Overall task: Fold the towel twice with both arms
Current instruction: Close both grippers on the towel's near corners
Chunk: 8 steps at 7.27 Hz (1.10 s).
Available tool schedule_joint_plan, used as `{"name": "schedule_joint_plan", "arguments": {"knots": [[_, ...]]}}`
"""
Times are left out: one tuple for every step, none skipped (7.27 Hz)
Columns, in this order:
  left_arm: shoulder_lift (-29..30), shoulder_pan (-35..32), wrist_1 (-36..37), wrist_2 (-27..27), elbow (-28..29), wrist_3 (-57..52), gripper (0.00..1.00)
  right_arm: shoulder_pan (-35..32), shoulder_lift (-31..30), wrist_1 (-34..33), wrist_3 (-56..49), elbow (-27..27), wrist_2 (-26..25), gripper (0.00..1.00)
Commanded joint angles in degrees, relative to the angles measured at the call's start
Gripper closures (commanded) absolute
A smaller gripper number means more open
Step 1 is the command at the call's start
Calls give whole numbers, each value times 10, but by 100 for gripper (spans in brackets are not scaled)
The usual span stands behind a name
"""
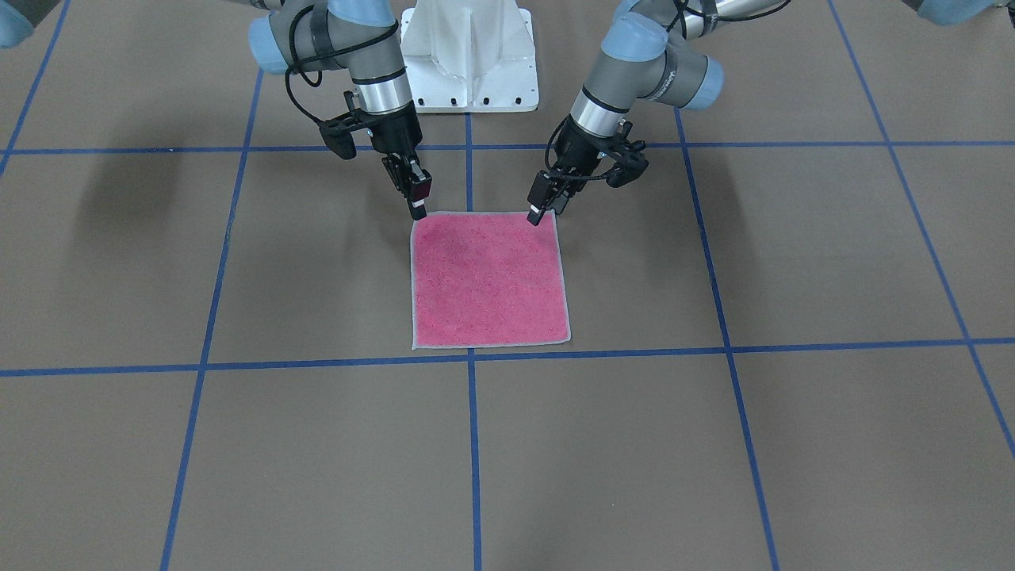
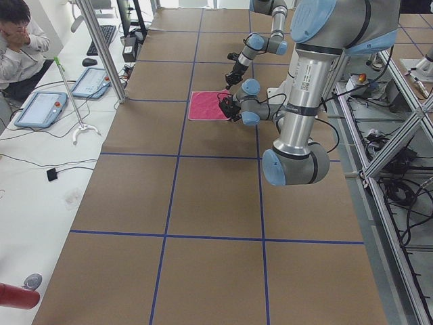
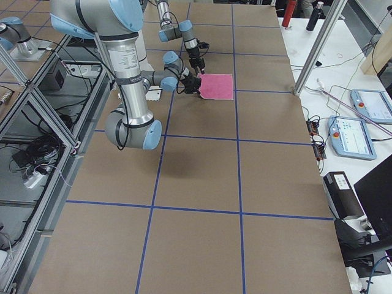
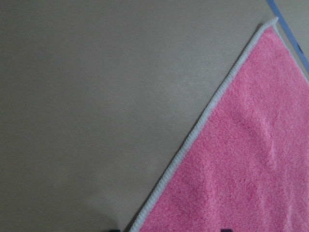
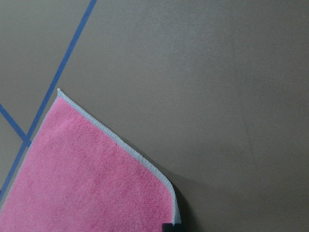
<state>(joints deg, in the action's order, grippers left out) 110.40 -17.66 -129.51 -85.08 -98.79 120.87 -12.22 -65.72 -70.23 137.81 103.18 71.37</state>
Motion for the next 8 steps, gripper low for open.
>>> {"name": "schedule_joint_plan", "arguments": {"knots": [[3,0,0,4,6,0,32,0,1,0,0,0,0,100],[3,-1,0,4,6,0,32,0,0,0,0,0,0,100],[3,-2,0,4,4,-3,34,0,0,0,0,0,0,100],[1,-4,0,3,1,-18,36,0,0,0,0,0,0,100],[-2,-4,0,2,-1,-19,41,0,0,0,0,0,0,100],[-2,-1,0,2,-1,-20,51,0,-1,0,0,0,0,100],[-3,1,0,2,-2,-33,67,0,-1,0,0,0,0,100],[-3,2,0,2,-3,-39,68,0,-1,0,0,1,-1,100]]}}
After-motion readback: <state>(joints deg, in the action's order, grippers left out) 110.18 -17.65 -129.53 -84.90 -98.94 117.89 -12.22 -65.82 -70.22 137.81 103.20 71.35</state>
